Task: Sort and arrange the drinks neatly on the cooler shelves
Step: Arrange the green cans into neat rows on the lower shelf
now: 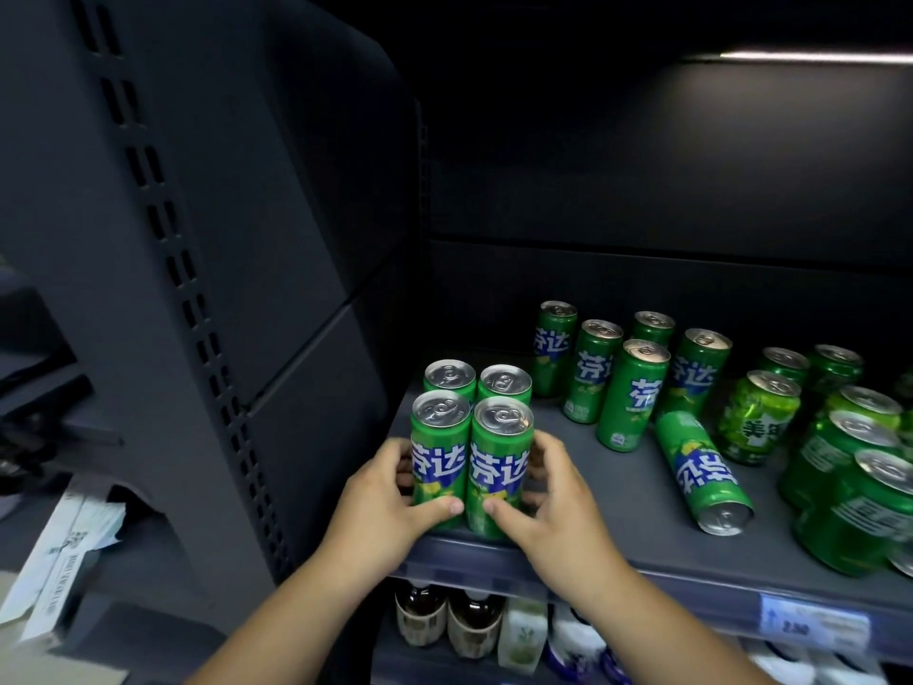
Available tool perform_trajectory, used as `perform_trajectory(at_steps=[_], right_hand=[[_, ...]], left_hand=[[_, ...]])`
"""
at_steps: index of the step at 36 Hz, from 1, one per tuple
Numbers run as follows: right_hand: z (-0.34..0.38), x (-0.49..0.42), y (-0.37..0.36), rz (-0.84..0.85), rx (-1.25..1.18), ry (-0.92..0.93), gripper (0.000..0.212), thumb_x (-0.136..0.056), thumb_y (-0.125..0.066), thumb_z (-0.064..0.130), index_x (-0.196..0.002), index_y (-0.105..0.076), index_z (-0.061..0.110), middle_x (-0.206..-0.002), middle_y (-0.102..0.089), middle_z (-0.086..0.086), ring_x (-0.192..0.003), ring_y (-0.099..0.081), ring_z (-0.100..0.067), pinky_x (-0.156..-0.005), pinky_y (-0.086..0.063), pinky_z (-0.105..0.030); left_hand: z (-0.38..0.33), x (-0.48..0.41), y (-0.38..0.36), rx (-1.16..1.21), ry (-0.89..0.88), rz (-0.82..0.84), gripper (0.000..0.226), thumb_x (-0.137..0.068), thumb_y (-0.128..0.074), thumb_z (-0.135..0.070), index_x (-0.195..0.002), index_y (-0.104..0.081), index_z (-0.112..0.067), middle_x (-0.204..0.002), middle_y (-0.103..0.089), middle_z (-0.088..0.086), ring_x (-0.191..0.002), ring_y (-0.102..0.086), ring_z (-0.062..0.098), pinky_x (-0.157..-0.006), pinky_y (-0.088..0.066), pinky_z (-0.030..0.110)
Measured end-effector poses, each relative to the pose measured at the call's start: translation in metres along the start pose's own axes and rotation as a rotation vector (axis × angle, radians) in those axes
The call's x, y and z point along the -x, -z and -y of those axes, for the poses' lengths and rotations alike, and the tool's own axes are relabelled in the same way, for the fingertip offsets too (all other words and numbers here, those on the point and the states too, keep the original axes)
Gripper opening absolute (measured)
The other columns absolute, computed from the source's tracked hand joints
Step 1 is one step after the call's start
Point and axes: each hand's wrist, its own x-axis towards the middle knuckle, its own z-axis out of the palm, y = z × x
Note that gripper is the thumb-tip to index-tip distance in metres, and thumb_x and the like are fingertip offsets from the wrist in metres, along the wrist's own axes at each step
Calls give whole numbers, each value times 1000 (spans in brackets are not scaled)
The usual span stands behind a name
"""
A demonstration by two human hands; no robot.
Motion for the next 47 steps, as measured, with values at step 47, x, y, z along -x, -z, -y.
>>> perform_trajectory(at_steps=[47], right_hand=[[-86, 22, 199, -224, 363, -108, 71, -84, -80, 23, -144, -41, 17, -137, -39, 0, -119, -47, -15, -96, -33, -21]], left_hand=[[-112, -68, -212, -78, 25, -20, 55, -74, -85, -30, -115, -48, -27, -108, -59, 0, -93, -61, 17, -87, -51, 34]])
